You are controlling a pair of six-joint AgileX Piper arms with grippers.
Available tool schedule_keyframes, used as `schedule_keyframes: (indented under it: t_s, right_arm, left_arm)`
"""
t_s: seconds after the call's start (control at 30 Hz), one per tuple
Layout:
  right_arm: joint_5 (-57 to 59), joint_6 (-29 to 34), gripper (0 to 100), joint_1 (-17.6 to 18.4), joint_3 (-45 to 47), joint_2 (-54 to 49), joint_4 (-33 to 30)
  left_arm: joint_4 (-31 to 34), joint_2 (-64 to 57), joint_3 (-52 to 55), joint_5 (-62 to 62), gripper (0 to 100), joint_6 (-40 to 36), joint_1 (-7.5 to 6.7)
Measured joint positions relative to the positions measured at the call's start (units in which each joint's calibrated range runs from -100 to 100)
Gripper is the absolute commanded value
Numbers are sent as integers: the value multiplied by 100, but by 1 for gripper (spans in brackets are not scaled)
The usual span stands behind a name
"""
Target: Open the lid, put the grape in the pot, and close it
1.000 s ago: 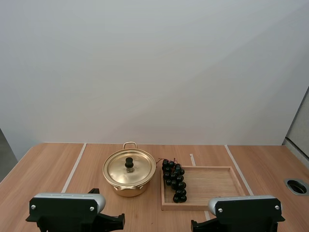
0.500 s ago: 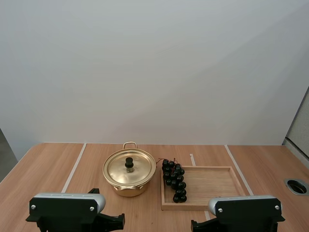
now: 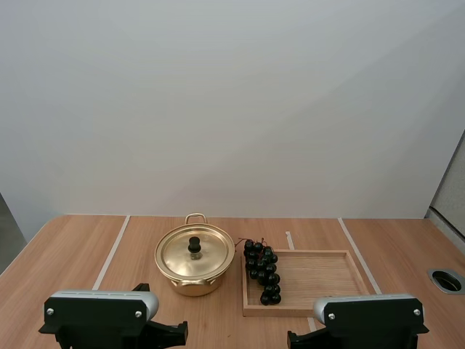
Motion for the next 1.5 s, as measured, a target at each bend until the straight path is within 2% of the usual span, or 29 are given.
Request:
schedule_keyframes:
  t_s: [0.2, 0.37, 0.47, 0.67, 0.73, 0.9, 0.97, 1.0, 1.1, 1.13, 1.17, 1.2, 1.27, 1.5]
  right_arm:
    - [140, 0, 0, 0, -113, 0, 49]
    - [315, 0, 0, 0, -733, -10, 80]
    - [564, 0, 0, 0, -1413, -10, 120]
    - [820, 0, 0, 0, -1953, -13, 141]
    - [856, 0, 0, 0, -2066, -13, 141]
    - [1088, 0, 0, 0, -2207, -13, 262]
    - [1169, 0, 0, 0, -2207, -13, 298]
    - [1236, 0, 6, 0, -2207, -13, 312]
    - [1358, 0, 42, 0, -2207, -13, 334]
    - [1377, 0, 68, 0, -2207, -13, 344]
    - [1377, 0, 80, 0, -2207, -13, 344]
    - [1397, 0, 100, 0, -2207, -13, 344]
    - [1412, 0, 100, 0, -2207, -13, 358]
    - [1447, 0, 100, 0, -2207, -13, 407]
  left_arm:
    - [0, 0, -337, 63, 0, 0, 0]
    - [10, -11, -878, -11, 0, 175, 0]
    - [10, -11, -1376, -27, 0, 339, 0]
    - [10, -24, -2214, -27, 0, 413, 0]
    - [10, -24, -2661, 271, 0, 422, 0]
    - [10, -24, -2963, 1009, 0, 409, 0]
    - [10, -24, -2969, 1197, 3, 339, 0]
    - [10, -24, -2969, 1305, 9, 272, 0]
    - [21, -24, -2969, 1418, 31, 109, 0]
    - [21, -24, -2969, 1418, 45, 106, 0]
    - [21, -24, -2980, 1486, 54, 71, 0]
    - [21, -24, -2994, 1564, 76, 50, 0]
    - [21, -24, -2994, 1744, 100, 26, 0]
    - [21, -24, -2994, 2309, 100, 3, 0]
